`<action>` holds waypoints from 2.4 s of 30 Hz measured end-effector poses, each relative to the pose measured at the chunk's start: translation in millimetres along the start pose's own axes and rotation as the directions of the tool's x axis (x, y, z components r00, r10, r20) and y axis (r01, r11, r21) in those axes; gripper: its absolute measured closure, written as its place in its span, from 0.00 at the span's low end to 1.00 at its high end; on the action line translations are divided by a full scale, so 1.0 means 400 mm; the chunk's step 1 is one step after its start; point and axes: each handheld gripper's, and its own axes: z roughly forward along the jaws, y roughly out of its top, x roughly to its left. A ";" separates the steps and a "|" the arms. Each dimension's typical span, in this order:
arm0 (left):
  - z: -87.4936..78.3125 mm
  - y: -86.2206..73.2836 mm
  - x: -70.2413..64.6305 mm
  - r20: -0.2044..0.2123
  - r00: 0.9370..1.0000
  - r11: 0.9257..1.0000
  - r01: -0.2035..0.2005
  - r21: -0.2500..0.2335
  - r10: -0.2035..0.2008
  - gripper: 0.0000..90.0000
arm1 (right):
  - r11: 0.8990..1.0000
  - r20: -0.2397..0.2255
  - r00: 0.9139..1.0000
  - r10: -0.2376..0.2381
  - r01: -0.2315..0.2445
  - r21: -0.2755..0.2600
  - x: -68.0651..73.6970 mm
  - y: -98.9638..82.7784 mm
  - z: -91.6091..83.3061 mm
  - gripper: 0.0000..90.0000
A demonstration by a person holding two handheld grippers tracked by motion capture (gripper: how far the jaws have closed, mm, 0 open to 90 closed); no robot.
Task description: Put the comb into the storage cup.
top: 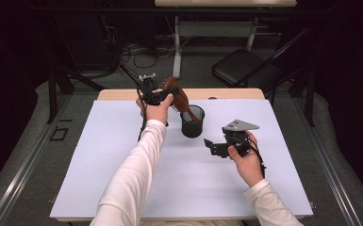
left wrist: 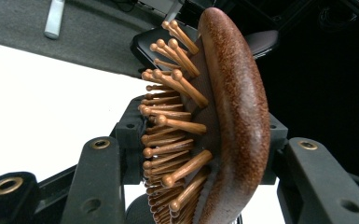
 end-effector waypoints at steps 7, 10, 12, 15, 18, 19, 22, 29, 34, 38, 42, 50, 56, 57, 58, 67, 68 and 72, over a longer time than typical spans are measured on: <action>0.004 -0.007 0.005 -0.001 1.000 1.000 -0.005 0.017 0.005 0.56 | 1.000 0.003 1.000 -0.001 0.001 0.001 -0.001 0.000 0.001 0.16; 0.007 -0.011 0.005 -0.001 1.000 1.000 -0.005 0.019 0.005 0.56 | 1.000 0.004 1.000 0.000 0.000 0.001 -0.001 0.000 0.000 0.16; 0.009 -0.013 0.006 -0.003 1.000 1.000 -0.010 0.024 0.010 0.56 | 1.000 0.003 1.000 0.000 0.000 0.000 -0.001 0.000 0.000 0.16; 0.012 -0.016 0.009 -0.004 1.000 1.000 -0.002 0.023 0.002 0.56 | 1.000 0.005 1.000 0.001 -0.001 0.004 -0.001 -0.001 0.001 0.16; 0.012 -0.016 0.012 -0.002 1.000 1.000 0.000 0.025 0.000 0.56 | 1.000 0.006 1.000 0.003 -0.003 0.005 -0.001 -0.001 0.001 0.16; 0.011 -0.016 0.012 -0.002 1.000 1.000 0.000 0.026 0.000 0.56 | 1.000 0.005 1.000 0.004 -0.004 0.005 -0.002 -0.001 0.001 0.16; 0.011 -0.016 0.011 -0.003 1.000 1.000 -0.001 0.026 0.001 0.56 | 1.000 0.006 1.000 0.002 -0.002 0.004 -0.002 -0.001 0.002 0.16; 0.011 -0.018 0.011 -0.002 1.000 1.000 -0.005 0.027 0.005 0.56 | 1.000 0.004 1.000 -0.004 0.004 0.008 0.000 -0.002 0.003 0.16; 0.013 -0.019 0.012 0.001 1.000 1.000 -0.013 0.026 0.013 0.55 | 1.000 0.003 1.000 -0.002 0.002 0.010 0.001 -0.002 0.004 0.16; 0.014 -0.020 0.011 0.003 1.000 1.000 -0.018 0.023 0.018 0.55 | 1.000 0.004 1.000 -0.003 0.003 0.008 0.000 -0.002 0.004 0.16; 0.014 -0.021 0.009 -0.001 1.000 1.000 -0.018 0.023 0.018 0.55 | 1.000 0.004 1.000 -0.003 0.003 0.008 -0.001 -0.002 0.004 0.16; 0.014 -0.023 0.007 -0.003 1.000 1.000 -0.023 0.018 0.024 0.55 | 1.000 0.004 1.000 -0.006 0.006 0.013 0.001 -0.003 0.007 0.16; 0.015 -0.027 0.011 -0.006 1.000 1.000 -0.014 0.003 0.014 0.54 | 1.000 0.004 1.000 0.000 0.000 0.011 0.000 -0.002 0.006 0.16; 0.015 -0.028 0.013 -0.005 1.000 1.000 -0.011 0.002 0.011 0.54 | 1.000 0.004 1.000 -0.001 0.001 0.011 0.000 -0.002 0.005 0.16; 0.015 -0.028 0.016 -0.006 1.000 1.000 -0.012 0.001 0.012 0.54 | 1.000 0.005 1.000 -0.003 0.003 0.010 -0.001 -0.002 0.005 0.16; 0.013 -0.029 0.040 0.009 1.000 1.000 0.028 0.003 -0.028 0.54 | 1.000 0.005 1.000 -0.001 0.001 0.013 0.000 -0.003 0.007 0.16; 0.013 -0.029 0.040 0.007 1.000 1.000 0.024 0.001 -0.024 0.54 | 1.000 0.004 1.000 -0.002 0.002 0.014 0.000 -0.003 0.007 0.16; 0.013 -0.030 0.041 0.008 1.000 1.000 0.022 -0.001 -0.022 0.53 | 1.000 0.004 1.000 -0.007 0.007 0.014 0.001 -0.003 0.007 0.16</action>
